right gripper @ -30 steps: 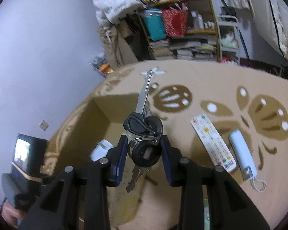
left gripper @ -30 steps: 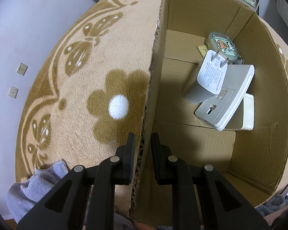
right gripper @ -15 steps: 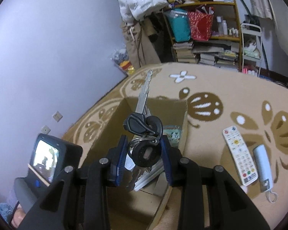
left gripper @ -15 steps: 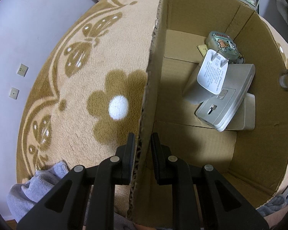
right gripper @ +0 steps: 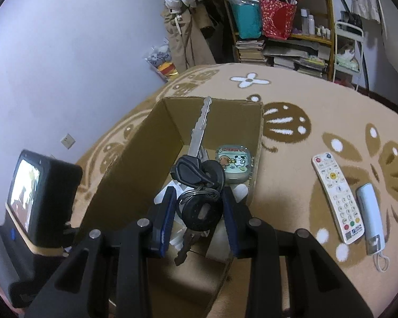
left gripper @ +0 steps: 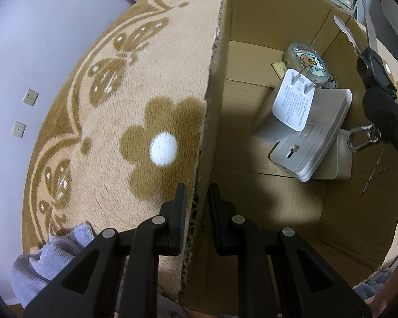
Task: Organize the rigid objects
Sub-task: 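Carry the car keys over the box and drop them inside, then return the right gripper and grasp the green Pochacco oval board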
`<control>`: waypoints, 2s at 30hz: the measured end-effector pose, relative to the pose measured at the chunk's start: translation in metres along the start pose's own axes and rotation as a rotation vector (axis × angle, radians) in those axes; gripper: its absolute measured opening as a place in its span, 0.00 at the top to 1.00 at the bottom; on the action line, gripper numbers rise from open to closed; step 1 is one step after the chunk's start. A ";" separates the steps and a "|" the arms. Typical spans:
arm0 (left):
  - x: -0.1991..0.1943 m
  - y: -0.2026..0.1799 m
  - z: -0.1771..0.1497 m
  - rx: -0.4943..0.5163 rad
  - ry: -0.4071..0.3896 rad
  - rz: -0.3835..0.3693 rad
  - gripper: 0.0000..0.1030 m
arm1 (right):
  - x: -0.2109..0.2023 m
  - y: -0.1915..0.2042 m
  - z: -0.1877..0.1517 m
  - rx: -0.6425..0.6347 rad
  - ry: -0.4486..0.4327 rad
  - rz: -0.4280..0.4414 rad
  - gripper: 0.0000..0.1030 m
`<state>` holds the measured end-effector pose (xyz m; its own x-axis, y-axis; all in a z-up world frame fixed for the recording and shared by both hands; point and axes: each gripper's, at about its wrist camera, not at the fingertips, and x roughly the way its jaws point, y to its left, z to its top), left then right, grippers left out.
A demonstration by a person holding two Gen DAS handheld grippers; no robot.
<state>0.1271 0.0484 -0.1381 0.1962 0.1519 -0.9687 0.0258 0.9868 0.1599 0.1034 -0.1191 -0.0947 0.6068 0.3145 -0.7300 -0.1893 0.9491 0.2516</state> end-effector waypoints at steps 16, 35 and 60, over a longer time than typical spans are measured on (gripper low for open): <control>-0.001 0.002 -0.001 -0.001 -0.003 -0.005 0.84 | -0.039 -0.016 0.012 0.045 -0.068 -0.033 0.32; -0.002 0.002 -0.002 0.001 -0.003 -0.002 0.84 | -0.050 -0.088 -0.015 0.104 0.087 -0.233 0.07; -0.001 0.004 -0.002 -0.006 -0.001 -0.012 0.83 | -0.012 -0.143 -0.088 0.222 0.336 -0.272 0.05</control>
<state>0.1254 0.0523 -0.1370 0.1967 0.1396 -0.9705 0.0227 0.9889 0.1468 0.0553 -0.2570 -0.1778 0.3218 0.0773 -0.9436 0.1332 0.9830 0.1260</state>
